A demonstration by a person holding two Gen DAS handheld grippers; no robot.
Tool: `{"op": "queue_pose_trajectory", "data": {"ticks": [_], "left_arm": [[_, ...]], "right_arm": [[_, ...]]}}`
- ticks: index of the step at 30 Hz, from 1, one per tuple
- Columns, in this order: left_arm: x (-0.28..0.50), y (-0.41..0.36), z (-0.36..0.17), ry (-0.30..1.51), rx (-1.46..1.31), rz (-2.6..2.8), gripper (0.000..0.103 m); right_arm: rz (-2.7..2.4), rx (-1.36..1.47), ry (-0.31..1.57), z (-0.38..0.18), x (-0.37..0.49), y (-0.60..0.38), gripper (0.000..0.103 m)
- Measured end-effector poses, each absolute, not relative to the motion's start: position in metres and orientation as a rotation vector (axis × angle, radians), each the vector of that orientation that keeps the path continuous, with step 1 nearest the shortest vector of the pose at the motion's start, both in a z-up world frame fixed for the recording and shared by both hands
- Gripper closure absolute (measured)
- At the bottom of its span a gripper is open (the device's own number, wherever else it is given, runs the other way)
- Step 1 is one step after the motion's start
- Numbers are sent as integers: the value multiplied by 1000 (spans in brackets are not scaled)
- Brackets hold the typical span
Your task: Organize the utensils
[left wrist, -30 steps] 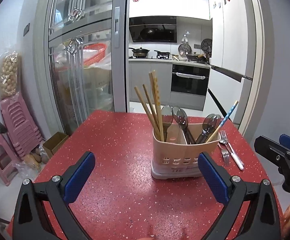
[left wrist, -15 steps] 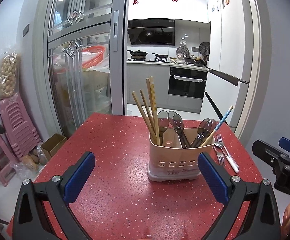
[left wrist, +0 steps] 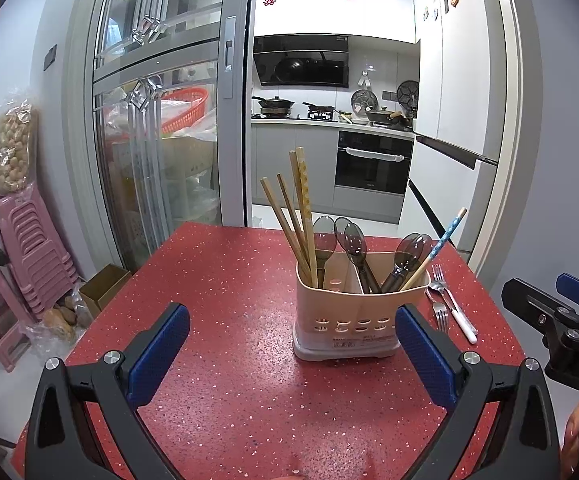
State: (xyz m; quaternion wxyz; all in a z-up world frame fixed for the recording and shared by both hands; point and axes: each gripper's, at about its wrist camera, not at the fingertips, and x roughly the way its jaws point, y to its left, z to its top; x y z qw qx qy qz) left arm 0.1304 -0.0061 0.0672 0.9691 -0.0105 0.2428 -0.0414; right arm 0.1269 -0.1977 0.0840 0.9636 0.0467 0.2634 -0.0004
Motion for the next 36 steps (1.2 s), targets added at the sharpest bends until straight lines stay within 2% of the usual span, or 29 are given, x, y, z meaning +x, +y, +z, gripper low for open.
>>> {"op": "queue_pose_trajectory", "data": {"ticks": [36], "left_arm": [[135,-7,65,495,-21,-83,0]], "right_arm": [[9,99,539,81,132,-198,0]]}}
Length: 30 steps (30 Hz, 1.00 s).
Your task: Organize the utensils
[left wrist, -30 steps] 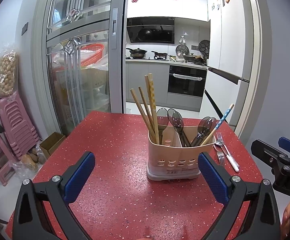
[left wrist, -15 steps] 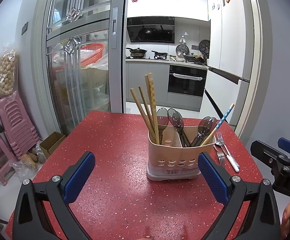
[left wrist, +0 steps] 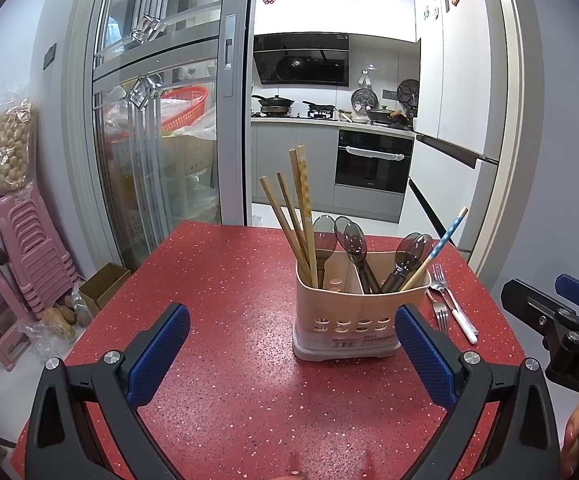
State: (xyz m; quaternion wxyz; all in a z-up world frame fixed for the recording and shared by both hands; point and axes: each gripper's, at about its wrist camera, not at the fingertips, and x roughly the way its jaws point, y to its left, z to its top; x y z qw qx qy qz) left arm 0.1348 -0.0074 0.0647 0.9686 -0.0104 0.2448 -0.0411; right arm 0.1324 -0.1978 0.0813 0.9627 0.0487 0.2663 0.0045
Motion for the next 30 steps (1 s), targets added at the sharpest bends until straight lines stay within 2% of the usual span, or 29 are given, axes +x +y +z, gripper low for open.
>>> {"op": "queue_pose_trajectory", "data": {"ticks": [30], "left_arm": [[133,-6,65,493,-18,-77,0]], "right_arm": [[-1,86,525,86,128,-198,0]]}}
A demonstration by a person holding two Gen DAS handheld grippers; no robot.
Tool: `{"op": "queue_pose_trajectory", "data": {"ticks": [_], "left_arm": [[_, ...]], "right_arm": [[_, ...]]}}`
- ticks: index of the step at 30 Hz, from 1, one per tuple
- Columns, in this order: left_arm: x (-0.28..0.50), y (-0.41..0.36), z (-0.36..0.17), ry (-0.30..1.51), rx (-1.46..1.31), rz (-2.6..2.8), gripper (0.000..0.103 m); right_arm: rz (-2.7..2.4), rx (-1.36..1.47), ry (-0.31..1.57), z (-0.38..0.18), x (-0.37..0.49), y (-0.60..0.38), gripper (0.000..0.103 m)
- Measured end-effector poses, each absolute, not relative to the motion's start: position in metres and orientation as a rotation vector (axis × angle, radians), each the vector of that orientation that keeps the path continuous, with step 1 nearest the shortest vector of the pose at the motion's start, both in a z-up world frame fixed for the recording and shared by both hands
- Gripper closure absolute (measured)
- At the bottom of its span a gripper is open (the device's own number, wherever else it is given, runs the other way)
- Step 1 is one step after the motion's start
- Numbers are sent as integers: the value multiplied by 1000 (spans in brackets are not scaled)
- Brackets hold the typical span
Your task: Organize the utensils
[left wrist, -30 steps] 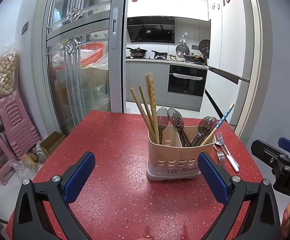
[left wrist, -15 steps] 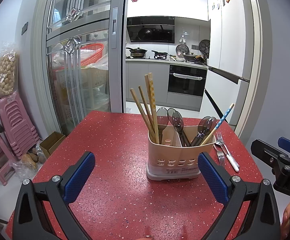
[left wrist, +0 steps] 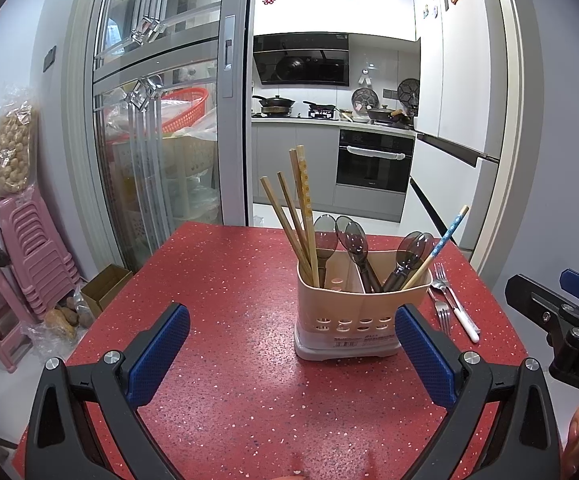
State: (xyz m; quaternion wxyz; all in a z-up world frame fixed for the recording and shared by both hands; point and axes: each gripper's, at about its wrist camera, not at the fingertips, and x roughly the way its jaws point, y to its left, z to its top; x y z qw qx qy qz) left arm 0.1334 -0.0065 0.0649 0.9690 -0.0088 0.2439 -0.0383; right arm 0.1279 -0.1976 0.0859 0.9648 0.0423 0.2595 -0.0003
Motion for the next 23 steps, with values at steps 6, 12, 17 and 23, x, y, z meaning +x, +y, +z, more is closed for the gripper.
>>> {"op": "queue_pose_trajectory", "data": {"ticks": [6,12,17,23], "left_arm": [[134,-7,65,493,-17,-79,0],[133,-6,65,487,-18,-72,0],[132,-5,66,478,-22,-83,0],[131,-5,66,479,-20,-84,0]], "right_arm": [[0,87,525,86,128,-197,0],[2,87,526,87,127,-197,0],[0,90,525,87,127,-197,0],[1,90,526,87,128,-197,0]]}}
